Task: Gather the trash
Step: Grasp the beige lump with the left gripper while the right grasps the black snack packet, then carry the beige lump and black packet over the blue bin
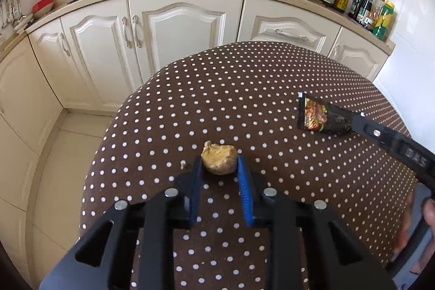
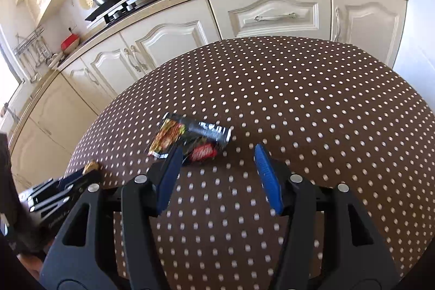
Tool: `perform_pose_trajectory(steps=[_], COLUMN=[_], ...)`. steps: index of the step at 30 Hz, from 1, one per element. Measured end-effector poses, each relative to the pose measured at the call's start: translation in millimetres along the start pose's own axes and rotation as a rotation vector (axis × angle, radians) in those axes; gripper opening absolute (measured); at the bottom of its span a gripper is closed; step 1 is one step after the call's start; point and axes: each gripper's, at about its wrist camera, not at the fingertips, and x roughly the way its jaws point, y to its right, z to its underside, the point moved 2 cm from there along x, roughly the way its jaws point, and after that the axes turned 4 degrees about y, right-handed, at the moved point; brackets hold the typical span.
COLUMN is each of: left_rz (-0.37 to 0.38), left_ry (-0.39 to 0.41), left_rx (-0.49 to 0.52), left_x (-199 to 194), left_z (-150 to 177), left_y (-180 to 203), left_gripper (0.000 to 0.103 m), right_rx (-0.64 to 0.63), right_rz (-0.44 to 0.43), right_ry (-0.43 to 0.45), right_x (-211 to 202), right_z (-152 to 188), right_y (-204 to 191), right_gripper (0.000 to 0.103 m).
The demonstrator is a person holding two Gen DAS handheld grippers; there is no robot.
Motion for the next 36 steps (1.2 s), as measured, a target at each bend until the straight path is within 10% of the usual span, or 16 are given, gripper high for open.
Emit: perform_pose_trajectory(steps=[4,6,10,25,36], left_rz=[0.018,0.019,0.026,-0.004,-0.179], left_ry=[0.033,0.046,0.071,0.176,0.128], left_rx=[-0.034,-0.043,-0.058,-0.172,-0.386], left_x=[-8,-13,-30,-132,-169], left_z=[-3,-3,1,57,165], left_y=[-7,-10,-18,-127,-292], left_gripper=[0.024,0.024,0.024,0.024,0.024], right_rx=[0.0,-0.026,-0.081,-0.312,-0.533], right_rz=[-0.01,-0.026,-0.038,-0.256,-0.421], right_ry=[-0.017,-0.037,-0.021,0.053,-0.096], right_x=[12,15,7,-64,-23], right_z=[-4,-2,3,45,163], right_y=[-2,-10,-23,-182,-371], right_gripper=[0.052,0.028,0.016,0.015,0.015])
